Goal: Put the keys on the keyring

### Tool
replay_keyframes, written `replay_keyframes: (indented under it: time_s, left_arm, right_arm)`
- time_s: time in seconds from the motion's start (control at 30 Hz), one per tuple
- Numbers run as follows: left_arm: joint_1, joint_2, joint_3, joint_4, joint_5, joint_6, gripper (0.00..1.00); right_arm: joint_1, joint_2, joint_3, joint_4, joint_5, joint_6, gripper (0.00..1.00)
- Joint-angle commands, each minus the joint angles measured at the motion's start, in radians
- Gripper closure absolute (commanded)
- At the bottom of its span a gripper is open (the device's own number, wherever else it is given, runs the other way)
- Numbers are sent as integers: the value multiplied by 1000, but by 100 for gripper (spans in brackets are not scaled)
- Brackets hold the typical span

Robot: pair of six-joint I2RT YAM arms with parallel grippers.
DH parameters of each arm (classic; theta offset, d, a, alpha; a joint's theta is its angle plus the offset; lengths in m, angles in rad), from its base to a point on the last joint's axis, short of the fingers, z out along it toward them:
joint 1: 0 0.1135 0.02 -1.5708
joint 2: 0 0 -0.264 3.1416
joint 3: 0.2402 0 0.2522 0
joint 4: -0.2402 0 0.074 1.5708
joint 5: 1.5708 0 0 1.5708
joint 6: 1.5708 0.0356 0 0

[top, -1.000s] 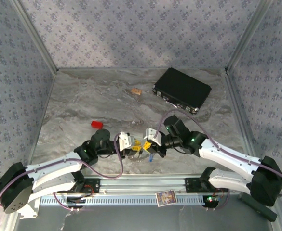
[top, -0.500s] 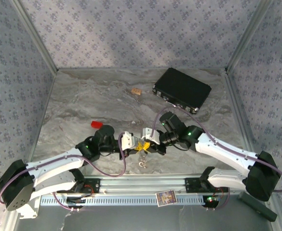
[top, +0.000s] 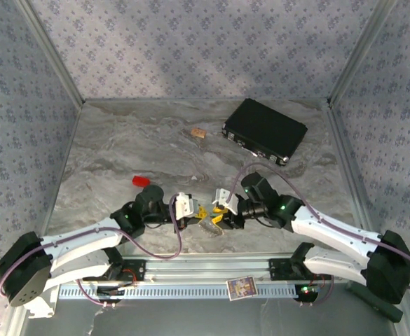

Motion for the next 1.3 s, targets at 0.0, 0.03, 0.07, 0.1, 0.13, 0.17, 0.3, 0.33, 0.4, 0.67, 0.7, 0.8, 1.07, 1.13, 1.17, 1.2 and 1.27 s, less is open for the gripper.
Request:
replay_keyframes:
  time_s: [0.0,0.03,0.07,0.1,0.13,0.17,0.3,0.33,0.4,0.67,0.7,0.8,1.07,1.13,1.17,1.2,1.27]
  left_arm:
    - [0,-21,-15,77,15,-15,100]
    - [0,-25,-20,81,16,-15,100]
    - [0,-29,-22,84,16,-13,100]
    - [0,-33,-25,86,16,-12,100]
    - [0,-35,-25,85,17,-11,100]
    - [0,-37,-26,85,18,-10,100]
    - [-1,-46,-29,85,26,-8,100]
    - [0,-49,-29,86,28,-6,100]
    - [-1,-53,-31,88,27,-6,100]
    - [0,-55,-31,98,23,-10,100]
    - [0,-55,-31,102,24,-12,100]
    - [0,-53,-34,114,21,-20,100]
    - [-1,-55,-45,158,20,-51,100]
    - [-1,-54,-46,159,20,-50,100]
    - [0,-55,-46,161,20,-51,100]
    - [-1,-54,-47,162,20,-52,100]
    - [0,-55,-46,165,22,-51,100]
  right_arm:
    - [4,-48,-20,37,32,31,65]
    - [2,-62,-25,36,28,33,65]
    - [3,-76,-28,36,24,35,64]
    - [4,-90,-32,34,20,38,64]
    - [4,-103,-36,34,19,40,64]
    - [2,-113,-39,34,24,42,64]
    - [2,-122,-45,30,59,38,63]
    - [4,-115,-44,26,72,35,63]
    - [9,-88,-35,13,71,26,63]
    - [36,-24,-13,38,-6,30,63]
    - [39,-20,-13,40,-5,31,63]
    - [44,-9,-8,48,-2,30,63]
    - [53,7,-1,78,47,29,77]
    - [53,8,3,78,53,28,82]
    - [54,9,5,78,53,27,83]
    - [54,11,7,79,51,28,85]
    - [53,18,9,79,50,27,89]
